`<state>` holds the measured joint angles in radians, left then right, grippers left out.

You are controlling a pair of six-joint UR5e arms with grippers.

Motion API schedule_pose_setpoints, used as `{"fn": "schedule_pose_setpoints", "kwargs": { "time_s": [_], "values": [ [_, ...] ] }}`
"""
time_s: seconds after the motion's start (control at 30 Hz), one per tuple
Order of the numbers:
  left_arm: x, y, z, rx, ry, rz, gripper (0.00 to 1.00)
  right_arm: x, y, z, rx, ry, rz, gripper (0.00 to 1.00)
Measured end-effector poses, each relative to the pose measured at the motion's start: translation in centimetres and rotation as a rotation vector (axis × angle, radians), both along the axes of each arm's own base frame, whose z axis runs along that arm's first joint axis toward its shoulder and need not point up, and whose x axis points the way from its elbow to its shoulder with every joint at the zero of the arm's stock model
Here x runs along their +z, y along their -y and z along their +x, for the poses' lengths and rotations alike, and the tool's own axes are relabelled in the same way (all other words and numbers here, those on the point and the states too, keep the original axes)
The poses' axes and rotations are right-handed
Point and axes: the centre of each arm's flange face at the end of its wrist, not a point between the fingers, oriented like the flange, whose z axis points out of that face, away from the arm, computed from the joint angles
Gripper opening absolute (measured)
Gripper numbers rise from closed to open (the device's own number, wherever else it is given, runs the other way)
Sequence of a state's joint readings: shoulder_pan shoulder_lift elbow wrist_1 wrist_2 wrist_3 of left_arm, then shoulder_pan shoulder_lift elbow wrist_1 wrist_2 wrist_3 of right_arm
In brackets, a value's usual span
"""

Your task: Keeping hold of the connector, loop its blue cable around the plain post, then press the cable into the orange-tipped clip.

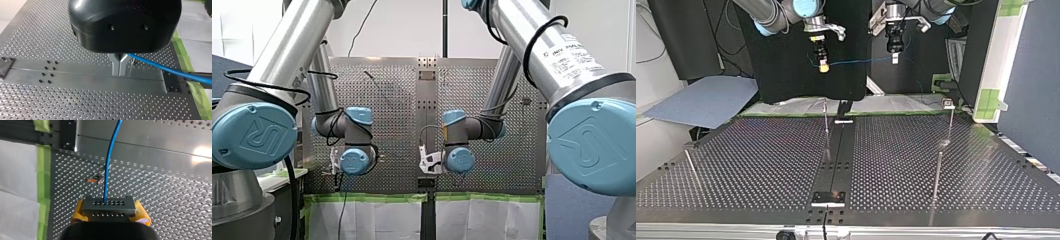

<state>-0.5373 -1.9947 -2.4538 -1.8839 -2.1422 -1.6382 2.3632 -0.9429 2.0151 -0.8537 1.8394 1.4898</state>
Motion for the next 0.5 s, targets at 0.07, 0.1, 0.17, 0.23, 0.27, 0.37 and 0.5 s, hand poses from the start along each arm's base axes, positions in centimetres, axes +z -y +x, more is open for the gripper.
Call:
{"fn": "schedule_pose_setpoints", "kwargs": {
  "time_s": [0.07, 0.1, 0.17, 0.23, 0.27, 0.37, 0.5],
  "values": [
    [0.0, 0.0, 0.0, 0.0, 0.0, 0.0, 0.0, -0.1, -0.2, -0.2, 0.0, -0.014, 0.014, 0.0],
    [0.0, 0.0, 0.0, 0.0, 0.0, 0.0, 0.0, -0.2, -0.2, -0.2, 0.0, -0.018, 0.017, 0.0],
    [0.0, 0.0, 0.0, 0.0, -0.001, -0.001, 0.0, -0.2, -0.3, -0.3, 0.0, -0.023, 0.023, 0.0],
    [-0.2, 0.2, 0.3, -0.005, -0.002, -0.006, 0.0, -0.2, -0.2, -0.3, -0.002, -0.023, 0.028, 0.0],
    [-0.3, 0.3, 0.5, -0.008, -0.004, -0.009, 0.0, 0.0, -0.1, -0.2, -0.004, -0.015, 0.028, 0.0],
    [-0.1, 1.1, 1.2, -0.016, 0.001, -0.032, 0.0, 1.3, 0.2, 0.3, -0.008, 0.014, 0.027, 0.0],
    [1.5, 2.0, 2.7, -0.016, 0.027, -0.068, 0.0, 3.0, 0.1, 0.7, 0.003, 0.054, 0.04, 0.0]
  ]
}}
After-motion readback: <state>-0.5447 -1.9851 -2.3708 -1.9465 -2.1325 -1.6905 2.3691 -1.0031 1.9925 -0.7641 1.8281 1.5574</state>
